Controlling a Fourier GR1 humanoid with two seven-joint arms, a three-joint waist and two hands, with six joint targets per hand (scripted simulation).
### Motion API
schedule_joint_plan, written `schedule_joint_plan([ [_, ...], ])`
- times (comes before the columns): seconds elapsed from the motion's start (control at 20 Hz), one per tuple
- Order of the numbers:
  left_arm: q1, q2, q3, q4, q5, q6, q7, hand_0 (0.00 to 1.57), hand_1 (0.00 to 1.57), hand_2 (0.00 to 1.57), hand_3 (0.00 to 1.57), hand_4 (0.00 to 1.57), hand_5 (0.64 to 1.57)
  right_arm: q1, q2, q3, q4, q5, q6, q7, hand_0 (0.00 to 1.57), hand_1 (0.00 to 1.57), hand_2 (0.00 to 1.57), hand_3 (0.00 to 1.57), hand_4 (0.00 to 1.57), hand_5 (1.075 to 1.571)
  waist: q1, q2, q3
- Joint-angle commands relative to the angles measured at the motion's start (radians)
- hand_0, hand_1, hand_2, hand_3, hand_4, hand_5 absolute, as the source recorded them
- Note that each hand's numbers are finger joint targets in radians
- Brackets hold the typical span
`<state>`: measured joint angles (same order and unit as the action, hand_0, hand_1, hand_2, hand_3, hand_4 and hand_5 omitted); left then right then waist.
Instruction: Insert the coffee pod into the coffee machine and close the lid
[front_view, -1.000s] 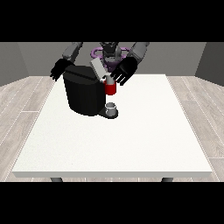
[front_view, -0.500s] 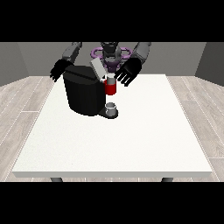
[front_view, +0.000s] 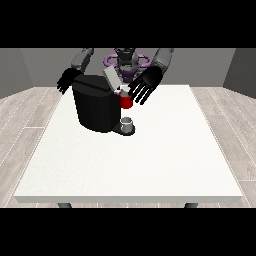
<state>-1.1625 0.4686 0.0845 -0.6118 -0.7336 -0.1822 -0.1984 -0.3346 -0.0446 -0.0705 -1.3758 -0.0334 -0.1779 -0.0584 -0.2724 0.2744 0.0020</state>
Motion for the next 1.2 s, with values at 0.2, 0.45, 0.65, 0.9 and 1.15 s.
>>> schedule_joint_plan([
  [0.2, 0.029, -0.055, -0.043, -0.007, -0.038, -0.028, 0.039, 0.00, 0.00, 0.00, 0.00, 0.00, 1.571, 0.032, 0.000, 0.001, 0.026, -0.002, 0.003, 0.017, 0.00, 0.00, 0.00, 0.00, 0.38, 1.571, 0.025, -0.088, -0.0016],
  [0.45, 0.017, -0.022, -0.016, -0.018, -0.027, -0.050, 0.039, 0.00, 0.00, 0.00, 0.00, 0.00, 1.571, 0.096, 0.012, -0.015, 0.065, -0.022, 0.025, -0.088, 0.00, 0.00, 0.00, 0.00, 0.36, 1.571, 0.025, -0.083, -0.0015],
  [0.65, 0.026, -0.028, -0.016, -0.026, -0.032, -0.056, 0.046, 0.00, 0.00, 0.00, 0.00, 0.00, 1.571, 0.065, -0.008, -0.017, 0.064, -0.018, 0.010, -0.048, 0.00, 0.00, 0.00, 0.00, 0.38, 1.571, 0.053, -0.103, -0.0016],
  [0.9, 0.149, -0.131, 0.015, -0.023, 0.026, -0.032, 0.053, 0.00, 0.00, 0.00, 0.00, 0.00, 1.571, 0.158, 0.035, 0.028, 0.016, 0.002, -0.022, -0.011, 0.00, 0.00, 0.00, 0.00, 0.43, 1.571, 0.082, -0.233, -0.0022],
  [1.15, 0.215, -0.212, 0.178, -0.041, 0.216, -0.008, 0.013, 0.00, 0.00, 0.00, 0.00, 0.08, 1.571, 0.194, -0.023, -0.036, 0.026, -0.064, 0.052, -0.044, 0.00, 0.00, 0.00, 0.00, 0.45, 1.571, 0.145, -0.309, -0.0029],
])
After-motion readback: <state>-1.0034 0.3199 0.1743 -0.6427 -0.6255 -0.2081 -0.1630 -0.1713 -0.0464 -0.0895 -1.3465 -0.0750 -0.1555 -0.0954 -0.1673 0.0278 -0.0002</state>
